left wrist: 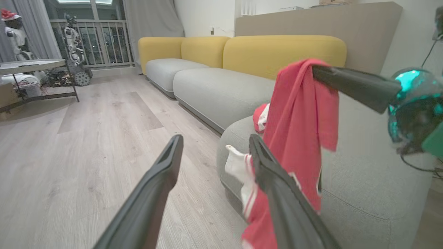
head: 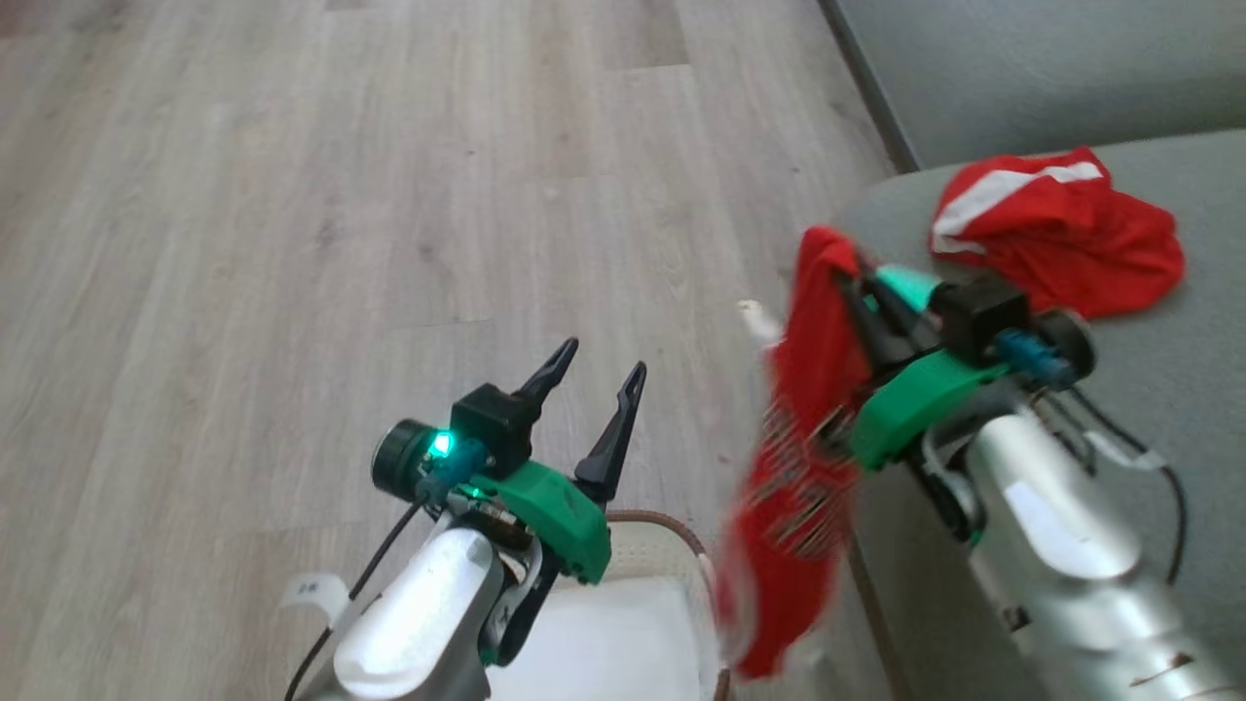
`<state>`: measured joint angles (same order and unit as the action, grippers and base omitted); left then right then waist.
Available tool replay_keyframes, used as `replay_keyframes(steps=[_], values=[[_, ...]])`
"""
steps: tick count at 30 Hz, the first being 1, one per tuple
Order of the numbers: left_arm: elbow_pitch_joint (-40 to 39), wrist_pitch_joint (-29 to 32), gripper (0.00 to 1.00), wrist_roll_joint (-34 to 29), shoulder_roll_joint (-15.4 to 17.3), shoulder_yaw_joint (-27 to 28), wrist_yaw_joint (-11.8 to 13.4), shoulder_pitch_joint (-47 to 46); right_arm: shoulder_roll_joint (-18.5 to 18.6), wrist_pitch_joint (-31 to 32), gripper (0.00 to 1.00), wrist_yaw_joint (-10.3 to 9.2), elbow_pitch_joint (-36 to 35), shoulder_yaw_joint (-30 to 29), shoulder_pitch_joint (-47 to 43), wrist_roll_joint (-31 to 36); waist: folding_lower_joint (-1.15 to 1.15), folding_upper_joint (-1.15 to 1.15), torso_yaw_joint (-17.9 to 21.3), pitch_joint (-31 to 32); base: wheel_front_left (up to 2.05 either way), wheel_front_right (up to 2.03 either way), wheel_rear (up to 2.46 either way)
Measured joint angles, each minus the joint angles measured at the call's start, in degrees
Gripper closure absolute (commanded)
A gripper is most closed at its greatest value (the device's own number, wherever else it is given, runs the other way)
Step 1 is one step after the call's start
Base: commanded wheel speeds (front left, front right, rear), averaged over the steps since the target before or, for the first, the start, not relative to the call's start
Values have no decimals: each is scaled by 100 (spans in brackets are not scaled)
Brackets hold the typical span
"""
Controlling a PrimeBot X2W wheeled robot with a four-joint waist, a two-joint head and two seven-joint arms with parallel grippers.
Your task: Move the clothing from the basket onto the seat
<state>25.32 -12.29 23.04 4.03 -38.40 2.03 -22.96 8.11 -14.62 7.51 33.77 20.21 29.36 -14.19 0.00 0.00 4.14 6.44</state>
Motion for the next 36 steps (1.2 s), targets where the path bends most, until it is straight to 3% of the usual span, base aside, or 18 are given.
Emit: replay_keyframes(steps=[10, 25, 31, 36], values=[[44, -142, 0, 0, -55, -169, 0, 132, 477, 0, 100, -1, -400, -400, 143, 162, 0, 0, 589, -80, 0, 0, 0], [89, -193, 0, 41, -127, -278, 3, 151, 971, 281, 100, 0, -1216, -583, 561, 198, 0, 0, 1961, -478, 0, 0, 0], [67, -193, 0, -18, -130, -274, 7, 65, 1003, 388, 100, 0, -1327, -587, 561, 118, 0, 0, 2161, -718, 0, 0, 0], [-13, -194, 0, -18, -131, -231, 10, 61, 1005, 404, 100, 0, -1305, -757, 582, 34, 0, 0, 2068, -876, 0, 0, 0]])
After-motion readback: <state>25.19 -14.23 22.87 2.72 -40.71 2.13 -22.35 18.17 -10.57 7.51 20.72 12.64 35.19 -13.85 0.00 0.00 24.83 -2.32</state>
